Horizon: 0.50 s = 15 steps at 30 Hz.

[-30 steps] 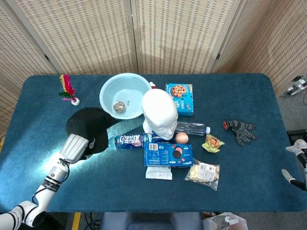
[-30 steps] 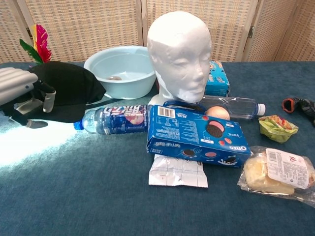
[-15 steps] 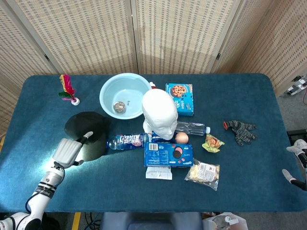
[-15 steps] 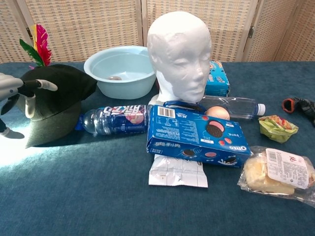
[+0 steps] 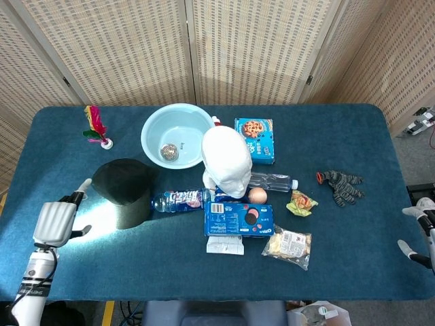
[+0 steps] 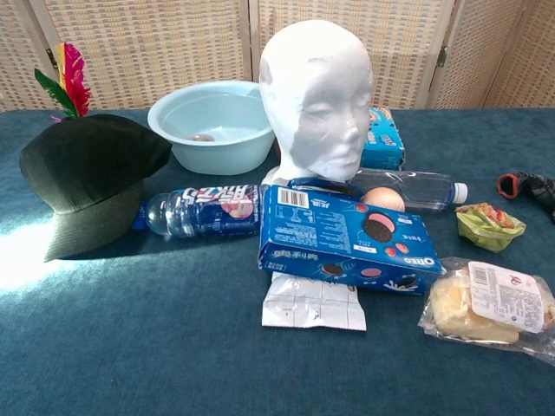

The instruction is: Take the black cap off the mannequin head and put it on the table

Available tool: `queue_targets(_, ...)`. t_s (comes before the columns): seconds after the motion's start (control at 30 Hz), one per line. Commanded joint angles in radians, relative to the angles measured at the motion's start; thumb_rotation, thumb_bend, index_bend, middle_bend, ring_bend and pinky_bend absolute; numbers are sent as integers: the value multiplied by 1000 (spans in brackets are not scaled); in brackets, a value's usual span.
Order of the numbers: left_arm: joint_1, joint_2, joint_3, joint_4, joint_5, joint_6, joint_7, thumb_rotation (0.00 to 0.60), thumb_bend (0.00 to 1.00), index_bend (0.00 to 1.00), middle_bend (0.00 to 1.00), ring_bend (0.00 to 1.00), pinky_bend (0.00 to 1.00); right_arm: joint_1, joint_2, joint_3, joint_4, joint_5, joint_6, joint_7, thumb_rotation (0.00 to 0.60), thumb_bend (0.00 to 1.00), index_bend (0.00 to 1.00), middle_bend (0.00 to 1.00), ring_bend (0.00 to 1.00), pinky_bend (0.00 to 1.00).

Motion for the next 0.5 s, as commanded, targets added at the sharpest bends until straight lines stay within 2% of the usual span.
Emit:
queue_targets(0.03,56,24,17,-16,23,64,-7,600,74,57,308,407,695,10,6,-4,1,-6,-15,2,600,184,314,308,276,412)
queue_targets(0.27,140,59,43,-65,55,154,-12,600,74,57,256,332,535,31,-2,-12,27,-68,-10,63,600,193,314,308,276,396)
queue_targets(0.5,189,75,65,-95,106,196,1,600,74,56,214,269,433,53,-7,-29,32,-106,-33,65,600,196,314,308,257,374)
